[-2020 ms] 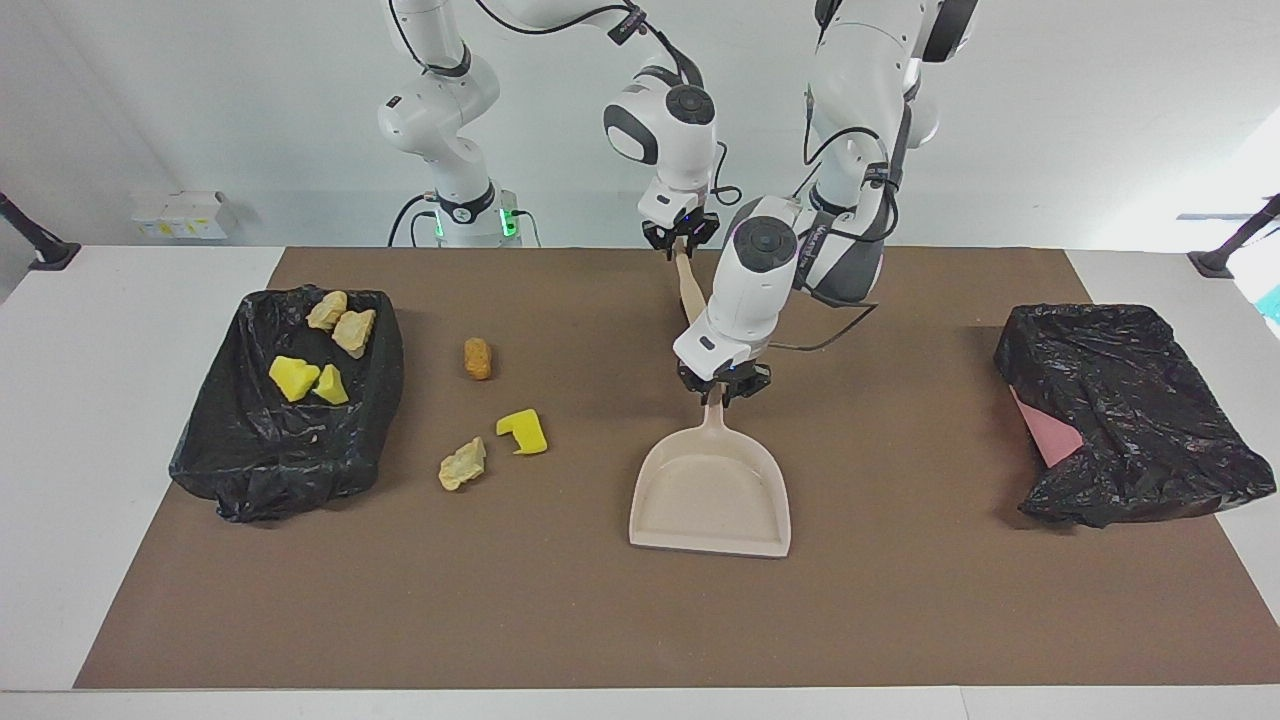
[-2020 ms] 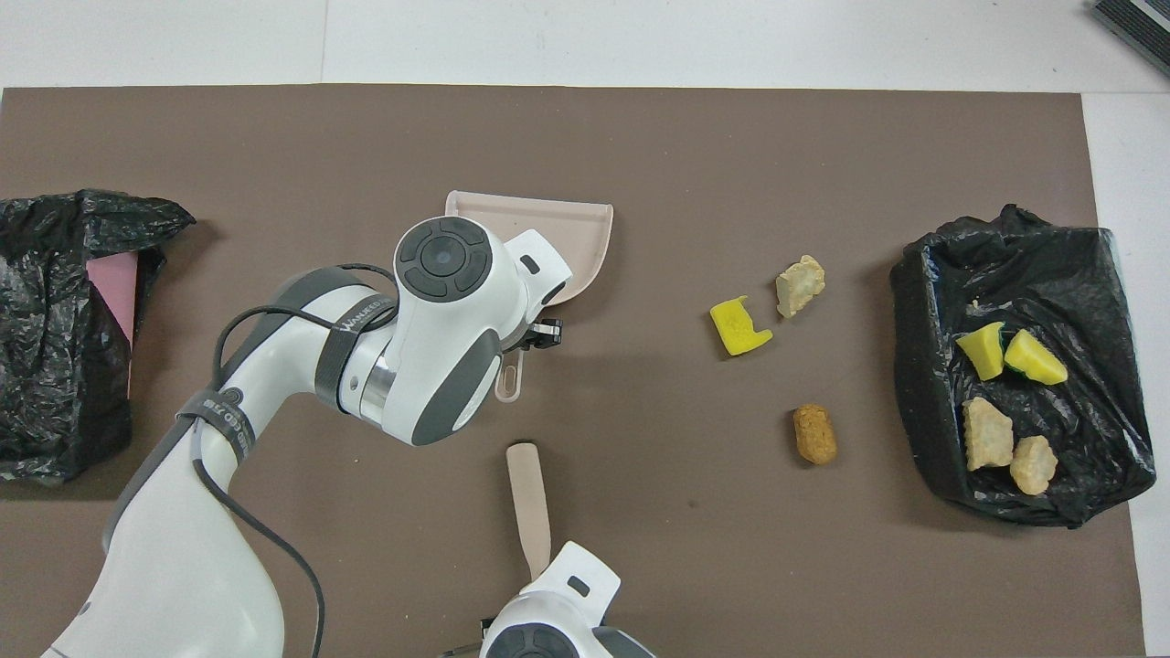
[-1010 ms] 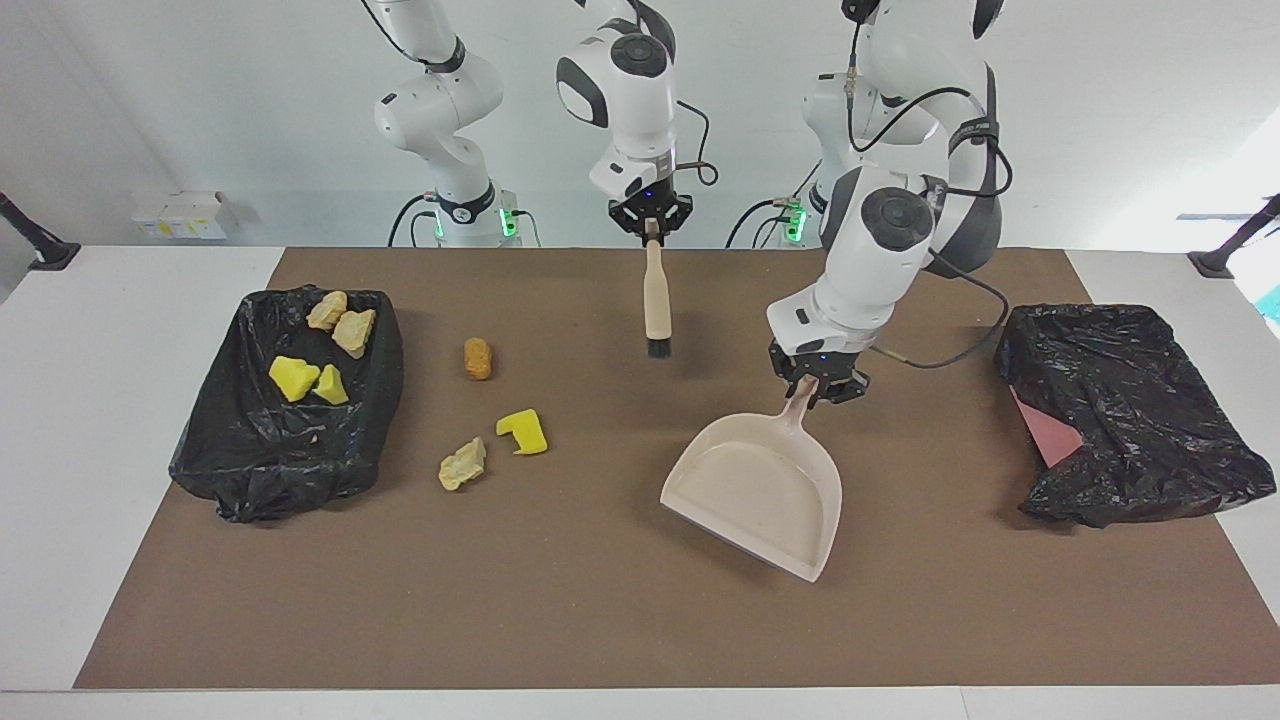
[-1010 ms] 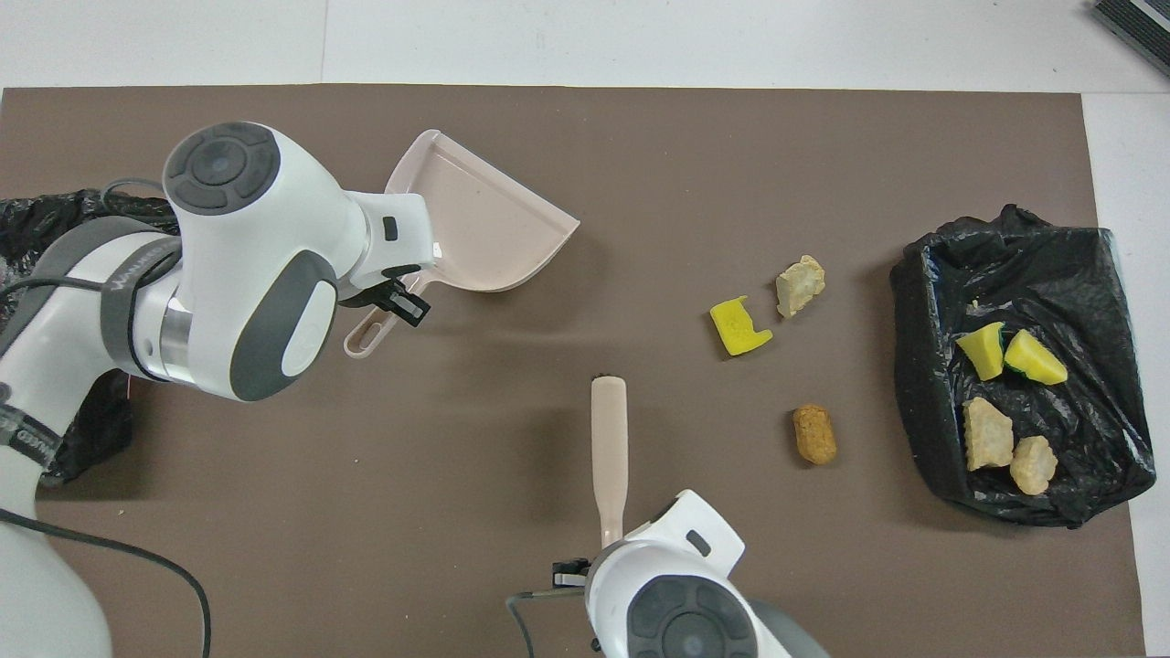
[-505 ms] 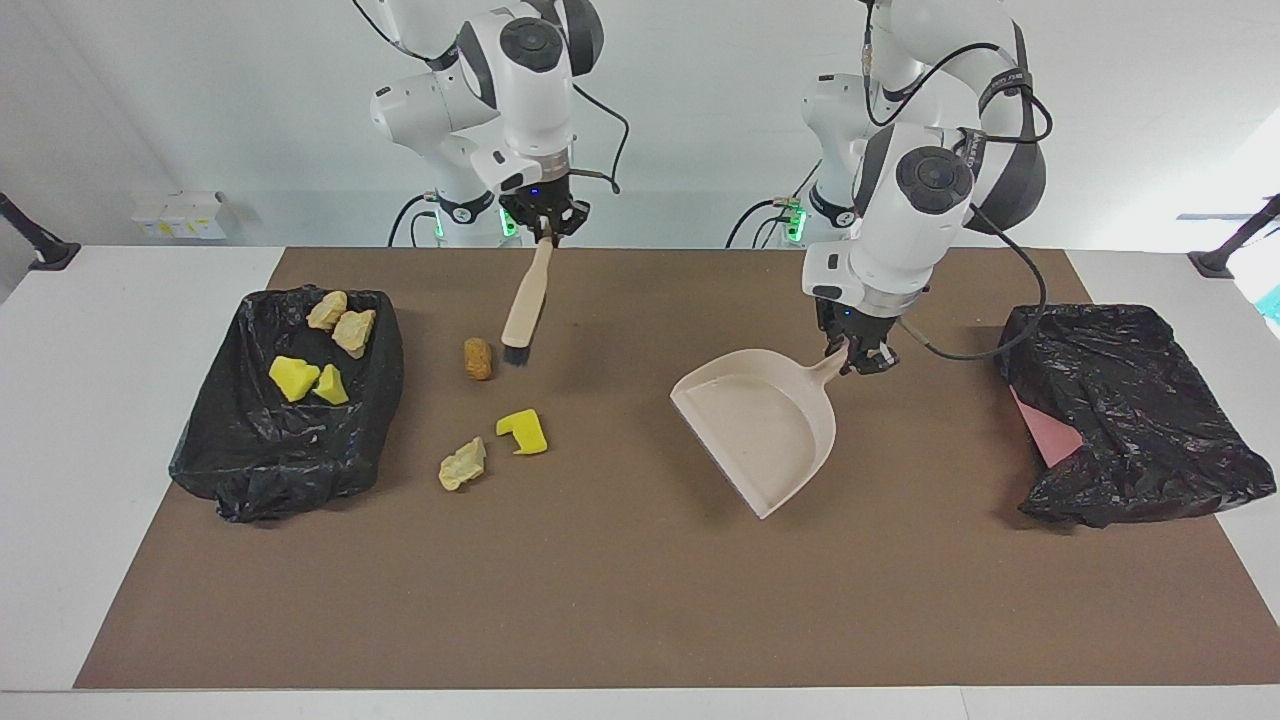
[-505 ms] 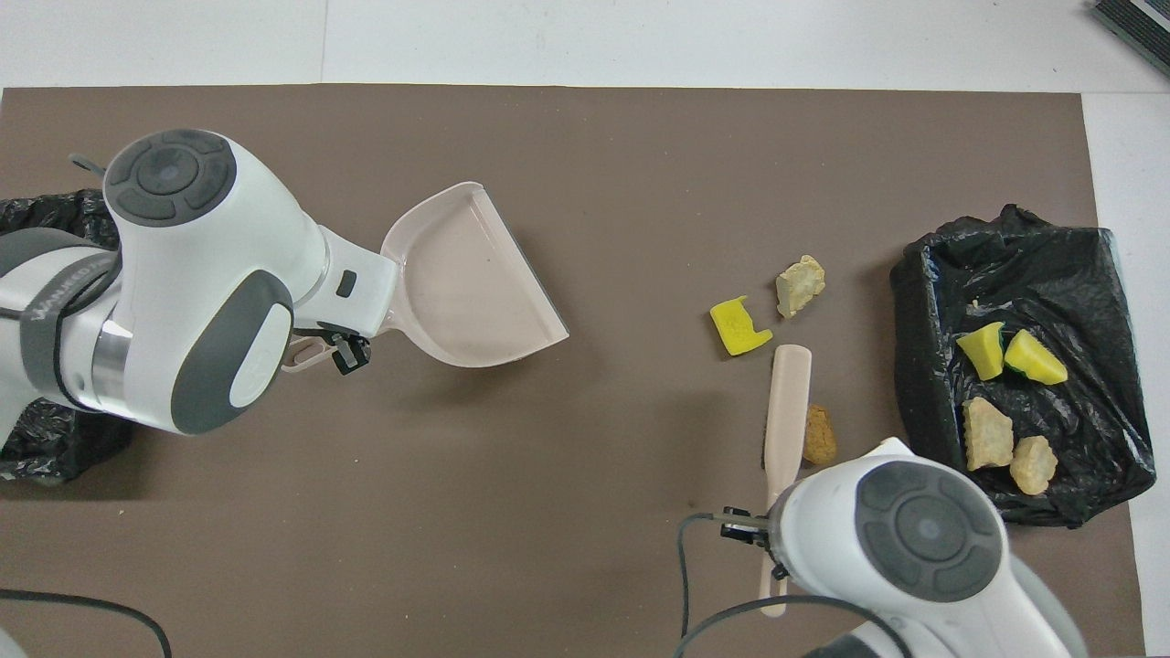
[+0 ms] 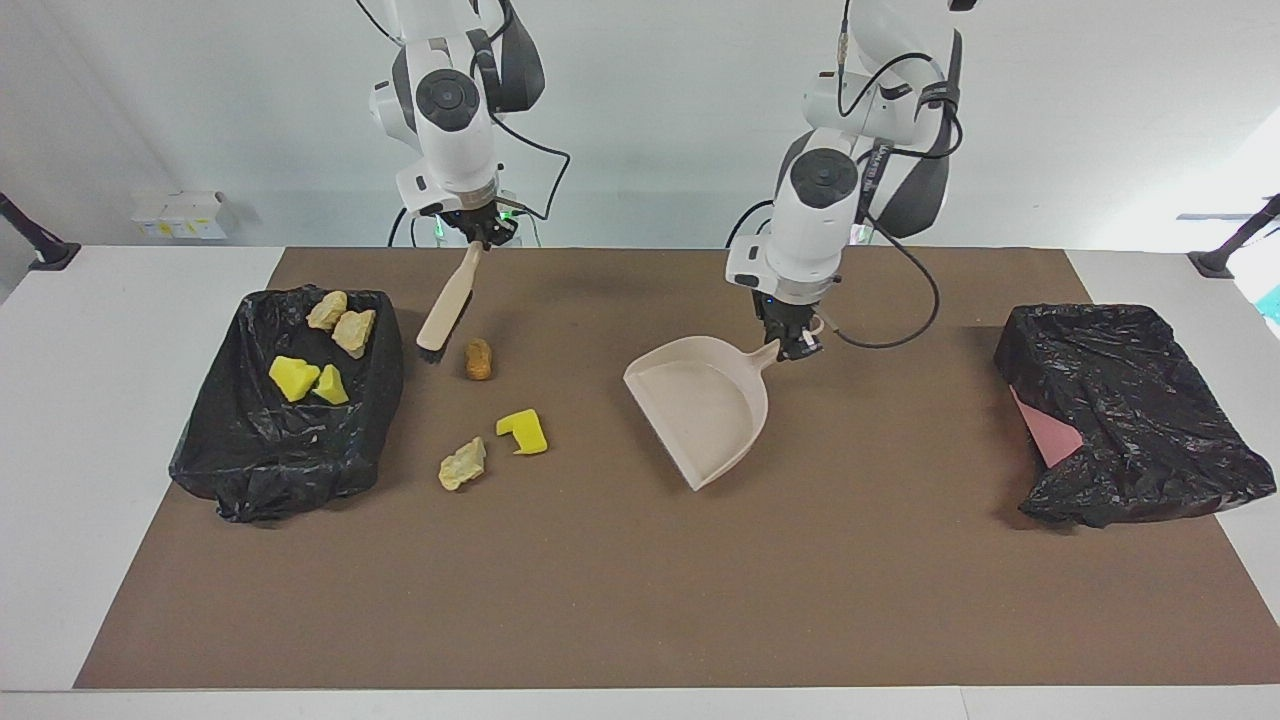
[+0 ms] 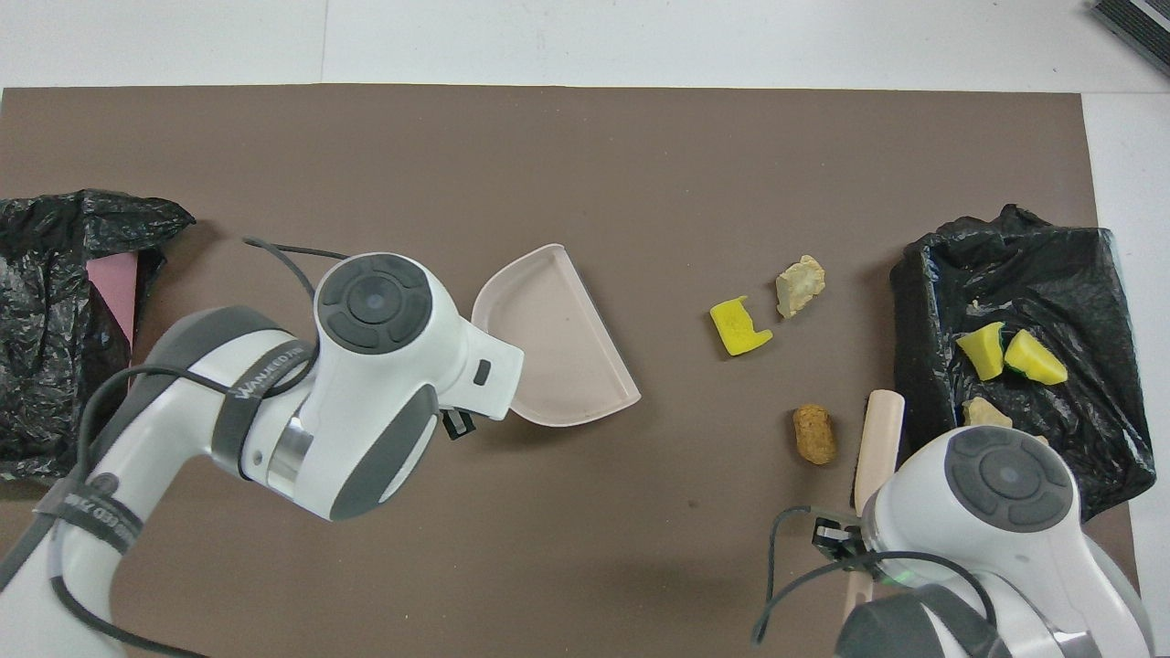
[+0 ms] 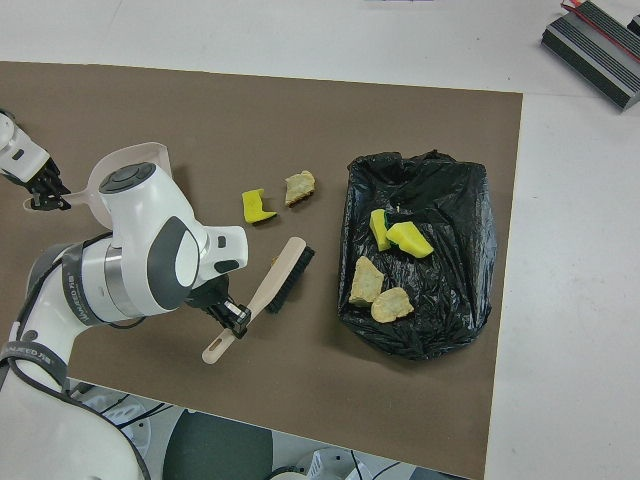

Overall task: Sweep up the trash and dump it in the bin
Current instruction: 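Move the dustpan with the left gripper while the right gripper grasps the brush, then position the dustpan near the nugget while the right gripper brings the brush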

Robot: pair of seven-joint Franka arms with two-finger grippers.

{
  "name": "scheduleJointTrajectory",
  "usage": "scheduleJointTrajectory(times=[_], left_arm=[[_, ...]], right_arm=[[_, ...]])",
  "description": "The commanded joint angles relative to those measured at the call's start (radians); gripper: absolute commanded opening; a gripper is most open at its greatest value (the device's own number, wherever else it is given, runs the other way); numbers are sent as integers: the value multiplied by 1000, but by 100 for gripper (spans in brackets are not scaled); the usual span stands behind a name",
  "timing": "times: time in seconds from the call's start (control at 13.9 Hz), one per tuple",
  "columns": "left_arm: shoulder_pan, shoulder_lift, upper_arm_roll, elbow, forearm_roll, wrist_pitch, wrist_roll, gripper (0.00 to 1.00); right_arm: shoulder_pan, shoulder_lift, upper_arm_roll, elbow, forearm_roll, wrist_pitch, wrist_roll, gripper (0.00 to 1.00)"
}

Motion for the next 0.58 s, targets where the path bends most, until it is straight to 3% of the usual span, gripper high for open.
scheduleJointTrajectory(times=[0.0, 0.29, 0.51], left_arm=[[-62, 2, 16, -54, 28, 82, -18, 0], [-141, 3, 14, -96, 46, 148, -14, 0], [-174, 3, 13, -88, 46, 145, -18, 0]], right_arm=[[-49, -33, 15, -77, -21, 40, -11, 0], [-45, -1, 16, -103, -15, 129, -17, 0], [-36, 123, 18, -71, -3, 216, -16, 0]])
